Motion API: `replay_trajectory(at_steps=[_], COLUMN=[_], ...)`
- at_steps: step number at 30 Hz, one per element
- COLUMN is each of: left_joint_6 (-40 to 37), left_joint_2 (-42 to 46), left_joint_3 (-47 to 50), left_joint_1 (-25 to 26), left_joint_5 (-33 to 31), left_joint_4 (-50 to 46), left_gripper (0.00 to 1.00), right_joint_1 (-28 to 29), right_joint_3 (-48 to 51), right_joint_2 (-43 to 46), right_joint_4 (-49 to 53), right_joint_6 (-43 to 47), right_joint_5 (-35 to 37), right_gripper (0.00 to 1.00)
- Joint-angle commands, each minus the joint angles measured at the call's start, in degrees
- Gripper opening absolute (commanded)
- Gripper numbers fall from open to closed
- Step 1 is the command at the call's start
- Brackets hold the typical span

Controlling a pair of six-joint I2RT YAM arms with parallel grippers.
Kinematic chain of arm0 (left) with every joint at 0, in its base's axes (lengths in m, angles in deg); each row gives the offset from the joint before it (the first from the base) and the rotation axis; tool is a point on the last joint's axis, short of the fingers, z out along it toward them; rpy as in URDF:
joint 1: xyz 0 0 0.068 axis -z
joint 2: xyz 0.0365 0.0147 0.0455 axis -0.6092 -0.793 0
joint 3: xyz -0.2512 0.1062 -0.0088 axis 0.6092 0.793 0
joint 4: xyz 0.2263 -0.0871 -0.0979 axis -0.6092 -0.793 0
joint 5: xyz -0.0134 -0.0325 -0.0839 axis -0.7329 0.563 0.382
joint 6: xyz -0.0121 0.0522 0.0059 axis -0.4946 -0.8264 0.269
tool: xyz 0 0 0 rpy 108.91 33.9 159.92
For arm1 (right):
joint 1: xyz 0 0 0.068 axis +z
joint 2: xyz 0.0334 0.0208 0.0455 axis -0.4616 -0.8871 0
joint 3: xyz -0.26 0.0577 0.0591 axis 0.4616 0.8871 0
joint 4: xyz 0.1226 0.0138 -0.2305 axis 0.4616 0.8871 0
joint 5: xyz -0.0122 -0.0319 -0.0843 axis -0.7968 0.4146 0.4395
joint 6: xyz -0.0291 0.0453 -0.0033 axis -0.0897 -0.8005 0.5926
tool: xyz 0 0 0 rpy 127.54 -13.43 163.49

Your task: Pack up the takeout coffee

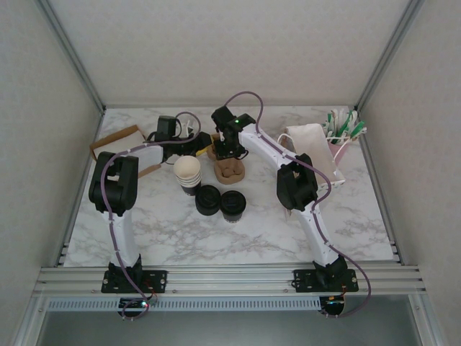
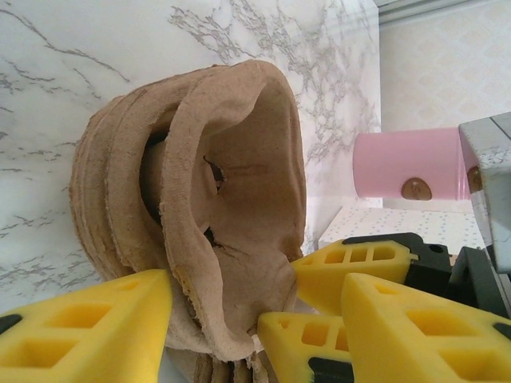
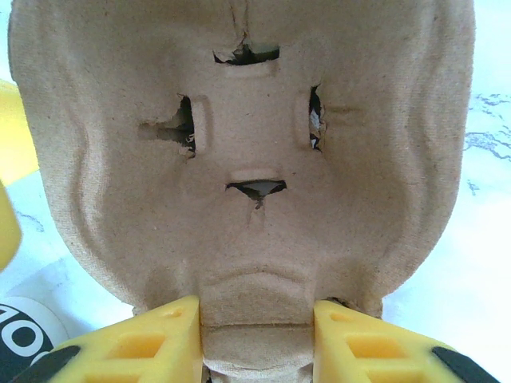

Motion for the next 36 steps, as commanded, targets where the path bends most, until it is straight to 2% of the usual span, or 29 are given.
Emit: replay_trajectory(at_steps=[1, 27, 36], left_joint_6=[0.1, 0.4, 2.1], left_joint_2=[-1.2, -0.3, 1.8], left_joint_3=[0.9, -0.8, -1.5], left_joint_1=[0.0, -0.1, 0.0], left_joint_5=[0.1, -0.6, -0.6], left_joint_4=[1.3, 0.8, 2.5], left_gripper=[0.58, 0.59, 0.61], right_joint_1=[0.1, 1.6, 1.5], right_joint_3=[-0.4, -1.6, -3.3], right_joint_2=[1.4, 5.4, 4.3], right_joint_4=[0.1, 2.7, 5.4], right_joint_6=[-1.2, -1.0, -1.9], right_joint_5=[-0.9, 5.0, 6.7], right_gripper=[0.35, 0.35, 0.35])
